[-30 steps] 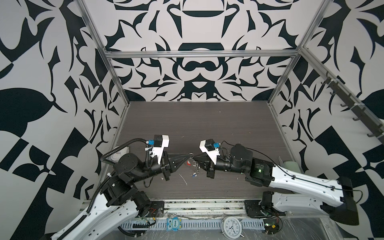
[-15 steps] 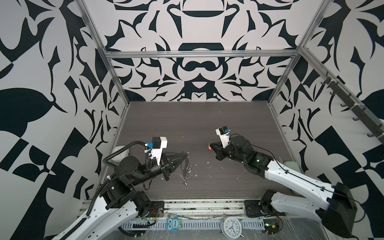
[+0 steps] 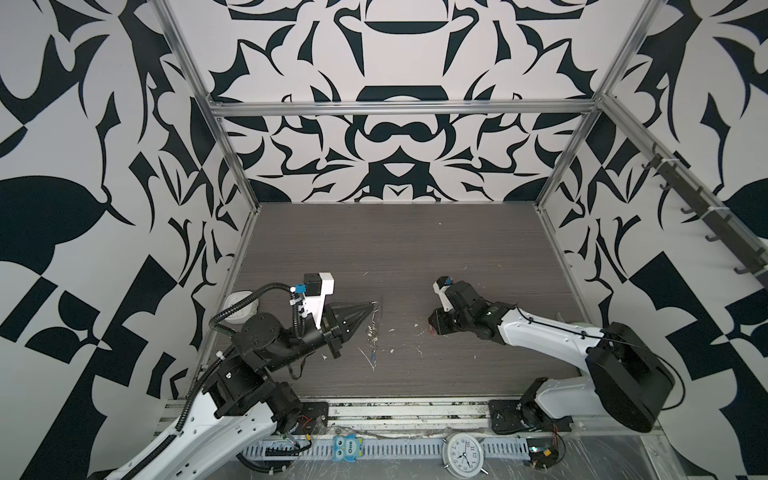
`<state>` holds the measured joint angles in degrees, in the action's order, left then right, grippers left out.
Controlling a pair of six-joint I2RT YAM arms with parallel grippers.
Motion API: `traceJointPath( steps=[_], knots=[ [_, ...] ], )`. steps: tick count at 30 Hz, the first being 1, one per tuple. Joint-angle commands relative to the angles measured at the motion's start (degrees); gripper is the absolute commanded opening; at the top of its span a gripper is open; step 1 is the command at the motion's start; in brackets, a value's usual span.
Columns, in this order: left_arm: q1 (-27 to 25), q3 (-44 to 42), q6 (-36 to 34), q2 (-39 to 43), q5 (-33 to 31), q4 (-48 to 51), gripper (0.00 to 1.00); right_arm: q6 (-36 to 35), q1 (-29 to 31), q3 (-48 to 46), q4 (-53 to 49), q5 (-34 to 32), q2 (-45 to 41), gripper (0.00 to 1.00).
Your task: Remove the keys from the keyring
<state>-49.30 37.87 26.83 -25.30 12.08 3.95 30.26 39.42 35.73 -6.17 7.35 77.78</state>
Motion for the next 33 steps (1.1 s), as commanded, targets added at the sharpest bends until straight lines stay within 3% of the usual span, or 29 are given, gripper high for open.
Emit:
traceJointPath(
  steps=[1, 3, 10, 15, 23, 33],
  knots=[
    [-0.1, -1.1, 0.8, 0.1, -0.6, -3.8, 0.00, 0.0, -0.3, 0.0, 2.2, 1.0, -3.6, 0.45],
    [-0.1, -0.8, 1.1, -0.2, -0.9, -3.8, 0.00, -1.5, -0.3, -0.3, 3.5, 2.6, -8.1, 0.58],
    [-0.1, -1.1, 2.8, 0.1, -3.5, -4.4, 0.00, -5.9, 2.2, 0.7, 8.3, 8.2, -24.9, 0.59],
    [-0.1, -1.1, 4.2, -0.5, -7.7, -4.6, 0.00, -12.2, 12.9, 2.8, 12.6, 3.4, -31.9, 0.61],
    [-0.1, -0.1, 5.1, -3.7, -10.0, -5.4, 0.00, -22.5, 26.7, 9.6, 19.0, -8.2, -25.2, 0.68],
    [-0.1, -0.1, 5.2, -3.6, -9.0, -6.1, 0.00, -24.8, 27.8, 14.3, 23.5, -9.9, -15.5, 0.68]
  ],
)
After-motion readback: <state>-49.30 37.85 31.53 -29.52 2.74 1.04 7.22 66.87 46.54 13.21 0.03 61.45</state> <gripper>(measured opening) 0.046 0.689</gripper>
